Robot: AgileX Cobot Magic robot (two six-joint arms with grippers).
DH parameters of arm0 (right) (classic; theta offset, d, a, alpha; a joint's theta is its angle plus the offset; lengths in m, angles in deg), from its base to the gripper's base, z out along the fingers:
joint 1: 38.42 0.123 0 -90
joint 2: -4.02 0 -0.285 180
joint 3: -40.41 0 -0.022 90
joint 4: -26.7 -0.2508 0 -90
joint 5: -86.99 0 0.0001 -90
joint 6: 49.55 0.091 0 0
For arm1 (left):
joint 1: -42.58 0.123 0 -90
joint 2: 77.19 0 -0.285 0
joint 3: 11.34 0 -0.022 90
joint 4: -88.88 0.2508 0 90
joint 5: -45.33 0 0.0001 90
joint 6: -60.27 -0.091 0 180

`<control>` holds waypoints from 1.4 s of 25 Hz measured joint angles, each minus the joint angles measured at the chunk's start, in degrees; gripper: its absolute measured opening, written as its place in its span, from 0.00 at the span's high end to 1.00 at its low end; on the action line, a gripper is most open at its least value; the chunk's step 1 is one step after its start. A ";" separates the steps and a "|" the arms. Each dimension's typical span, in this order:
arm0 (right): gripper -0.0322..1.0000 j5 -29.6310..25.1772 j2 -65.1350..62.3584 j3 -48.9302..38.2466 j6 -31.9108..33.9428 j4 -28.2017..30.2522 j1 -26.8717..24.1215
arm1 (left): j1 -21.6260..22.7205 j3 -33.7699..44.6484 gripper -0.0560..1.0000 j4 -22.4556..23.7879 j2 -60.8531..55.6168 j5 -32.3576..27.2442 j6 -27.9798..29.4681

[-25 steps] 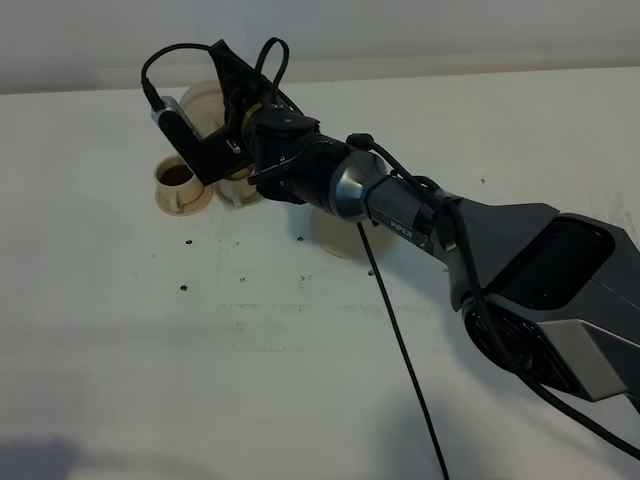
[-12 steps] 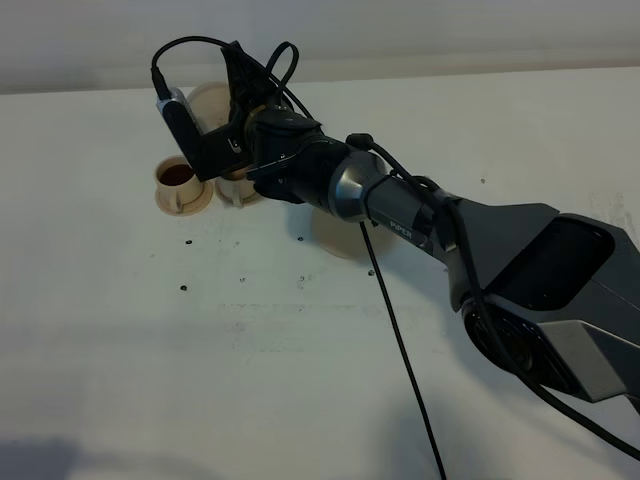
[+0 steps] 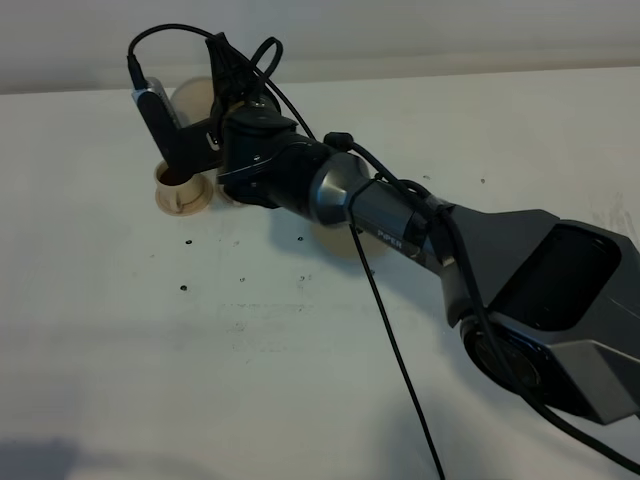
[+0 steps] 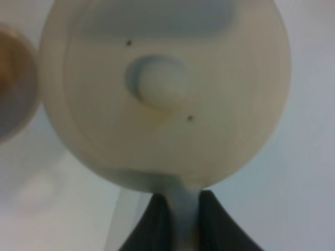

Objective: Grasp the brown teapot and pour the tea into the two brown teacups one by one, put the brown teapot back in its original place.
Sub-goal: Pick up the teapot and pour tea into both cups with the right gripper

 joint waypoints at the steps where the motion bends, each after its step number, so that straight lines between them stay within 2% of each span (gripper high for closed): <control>1: 0.85 -1.40 -0.47 0.00 0.00 -0.81 0.50 | 0.00 0.00 0.39 0.00 0.00 0.00 0.00; 6: 0.85 -8.76 -2.72 0.00 0.12 -8.67 3.44 | 0.00 0.00 0.39 0.00 0.00 0.00 0.00; 11: 0.85 -17.16 -4.18 0.30 0.19 -19.93 6.16 | 0.00 0.00 0.39 0.00 0.00 0.00 0.00; 14: 0.85 -20.88 -4.49 0.60 2.08 -26.61 7.27 | 0.00 0.00 0.39 0.00 0.00 0.00 0.00; 19: 0.85 -24.14 -4.49 0.60 8.44 -38.24 7.79 | 0.00 0.00 0.39 0.00 0.00 0.00 0.00; 26: 0.85 -28.19 -4.49 1.21 18.90 -46.05 7.79 | 0.00 0.00 0.39 0.00 0.00 0.00 0.00; 30: 0.85 -28.64 -4.49 3.01 24.89 -48.59 7.79 | 0.00 0.00 0.39 0.00 0.00 0.00 0.00; 35: 0.85 -29.28 -4.49 3.42 28.33 -52.43 6.69 | 0.00 0.00 0.39 0.00 0.00 0.00 0.00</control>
